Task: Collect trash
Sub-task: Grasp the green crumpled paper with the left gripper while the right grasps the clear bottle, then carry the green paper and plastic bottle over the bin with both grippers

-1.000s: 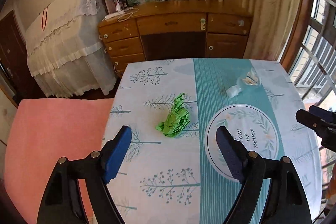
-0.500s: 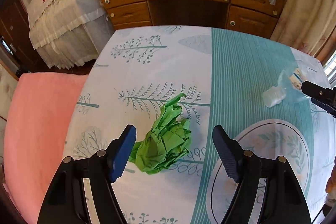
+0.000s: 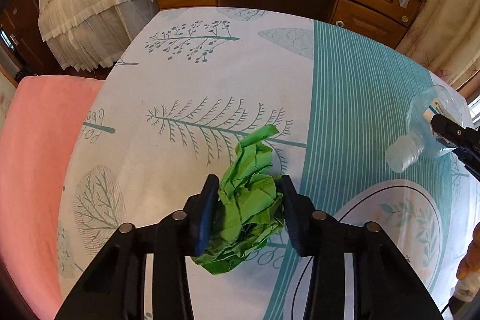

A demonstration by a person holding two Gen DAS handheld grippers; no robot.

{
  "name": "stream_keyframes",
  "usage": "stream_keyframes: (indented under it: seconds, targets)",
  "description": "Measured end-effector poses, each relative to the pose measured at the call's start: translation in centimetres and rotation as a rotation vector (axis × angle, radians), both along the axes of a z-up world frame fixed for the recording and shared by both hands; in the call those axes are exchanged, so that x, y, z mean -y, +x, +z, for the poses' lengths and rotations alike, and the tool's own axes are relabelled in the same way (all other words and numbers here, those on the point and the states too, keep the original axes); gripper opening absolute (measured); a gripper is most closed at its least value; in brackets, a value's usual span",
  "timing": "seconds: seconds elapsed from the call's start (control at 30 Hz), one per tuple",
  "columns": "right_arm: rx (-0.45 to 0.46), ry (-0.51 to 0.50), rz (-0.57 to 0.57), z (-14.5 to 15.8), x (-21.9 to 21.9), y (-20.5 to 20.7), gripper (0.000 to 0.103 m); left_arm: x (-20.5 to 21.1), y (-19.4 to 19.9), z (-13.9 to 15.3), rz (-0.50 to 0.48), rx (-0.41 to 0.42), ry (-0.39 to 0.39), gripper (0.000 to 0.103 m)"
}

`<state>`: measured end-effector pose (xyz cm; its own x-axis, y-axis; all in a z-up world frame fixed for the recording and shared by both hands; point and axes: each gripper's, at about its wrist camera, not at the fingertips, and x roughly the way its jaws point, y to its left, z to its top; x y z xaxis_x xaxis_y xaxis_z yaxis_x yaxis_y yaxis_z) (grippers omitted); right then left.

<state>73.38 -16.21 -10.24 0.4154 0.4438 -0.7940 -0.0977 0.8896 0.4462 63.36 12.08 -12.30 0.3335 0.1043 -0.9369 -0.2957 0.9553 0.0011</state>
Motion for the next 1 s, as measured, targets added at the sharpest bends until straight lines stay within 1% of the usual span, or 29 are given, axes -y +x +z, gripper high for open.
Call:
stream_keyframes:
  seconds: [0.03, 0.17, 0.37, 0.57, 0.67, 0.77, 0.87, 1.0]
  targets:
    - [0.012, -0.007, 0.008, 0.4, -0.3, -0.7, 0.020, 0.2, 0.0, 0.2, -0.002, 0.002, 0.006, 0.034]
    - [0.056, -0.040, 0.062, 1.7, -1.4, -2.3, 0.019, 1.1, -0.6, 0.9, -0.017, 0.024, 0.004, 0.032]
    - [0.082, -0.041, 0.107, 3.8, -1.7, -6.3, 0.019, 2.5, -3.1, 3.8, -0.056, 0.063, -0.005, 0.031]
    - [0.100, -0.045, 0.127, 6.3, -0.6, -11.9, 0.019, 3.9, -7.1, 7.6, -0.109, 0.102, -0.027, 0.031]
    - [0.112, -0.052, 0.133, 7.8, -0.1, -15.4, 0.019, 4.6, -10.3, 9.6, -0.143, 0.126, -0.043, 0.031]
    - [0.133, -0.064, 0.142, 9.4, -0.2, -19.8, 0.019, 4.9, -14.0, 11.4, -0.174, 0.146, -0.064, 0.031]
    - [0.150, -0.083, 0.145, 11.0, -0.5, -25.0, 0.019, 5.0, -18.1, 13.0, -0.212, 0.164, -0.076, 0.031]
    - [0.163, -0.112, 0.133, 12.8, -1.3, -33.3, 0.019, 4.6, -25.1, 14.8, -0.280, 0.186, -0.094, 0.031]
